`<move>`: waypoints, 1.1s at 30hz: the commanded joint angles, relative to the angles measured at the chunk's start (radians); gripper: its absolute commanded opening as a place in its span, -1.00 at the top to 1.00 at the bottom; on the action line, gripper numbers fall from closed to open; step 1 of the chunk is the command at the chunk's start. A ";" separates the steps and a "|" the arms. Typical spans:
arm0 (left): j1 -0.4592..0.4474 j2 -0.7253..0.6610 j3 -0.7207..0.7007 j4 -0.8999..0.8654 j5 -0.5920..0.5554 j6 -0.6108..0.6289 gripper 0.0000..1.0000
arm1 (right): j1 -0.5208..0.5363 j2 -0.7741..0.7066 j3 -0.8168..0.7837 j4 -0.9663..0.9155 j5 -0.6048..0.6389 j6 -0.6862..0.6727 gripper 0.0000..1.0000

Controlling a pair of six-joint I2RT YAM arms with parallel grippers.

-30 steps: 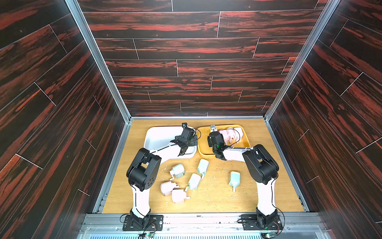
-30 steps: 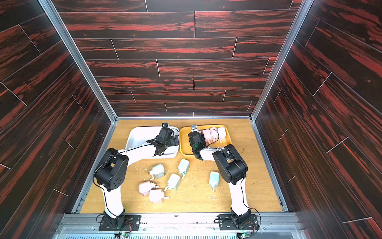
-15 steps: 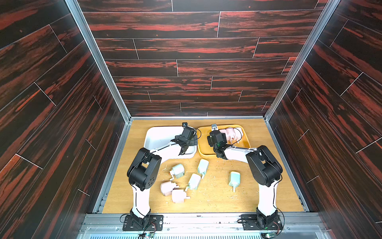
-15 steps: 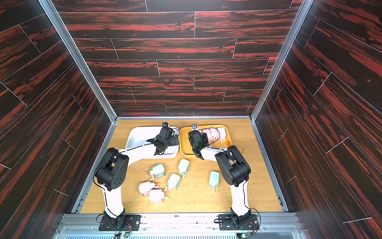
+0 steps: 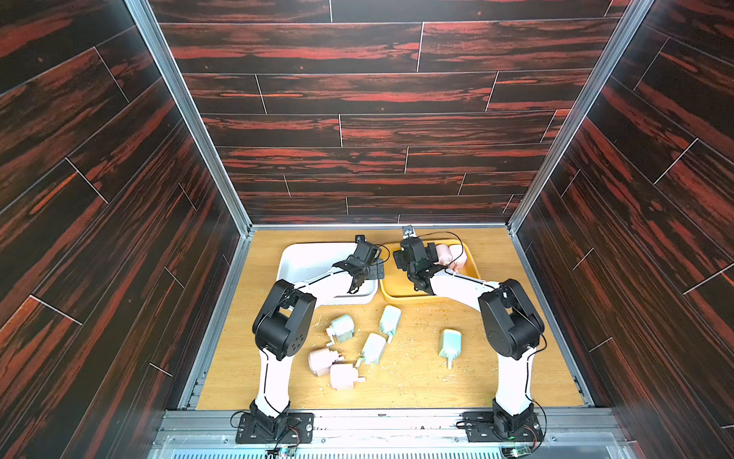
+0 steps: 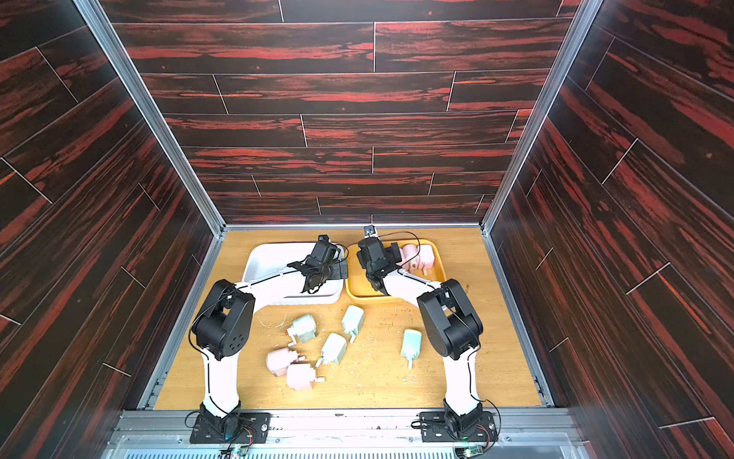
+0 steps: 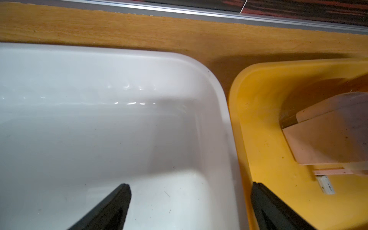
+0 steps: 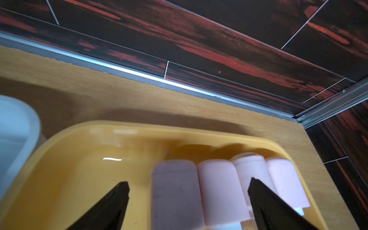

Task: Place the pencil sharpeners by color into the storage box
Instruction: Place the pencil sharpener in the storage box.

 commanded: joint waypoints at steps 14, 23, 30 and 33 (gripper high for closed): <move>-0.005 0.032 0.062 -0.154 -0.153 0.041 -1.00 | -0.006 0.227 0.298 -0.314 0.214 0.015 -0.97; -0.005 0.031 0.085 -0.164 -0.052 0.048 -1.00 | -0.006 0.229 0.340 -0.350 0.158 0.039 -0.97; -0.008 -0.025 0.068 -0.155 -0.012 -0.012 -1.00 | -0.006 0.168 0.319 -0.337 0.089 0.067 -0.97; -0.009 -0.048 0.043 -0.131 0.007 -0.038 -1.00 | -0.006 0.109 0.260 -0.303 0.067 0.083 -0.97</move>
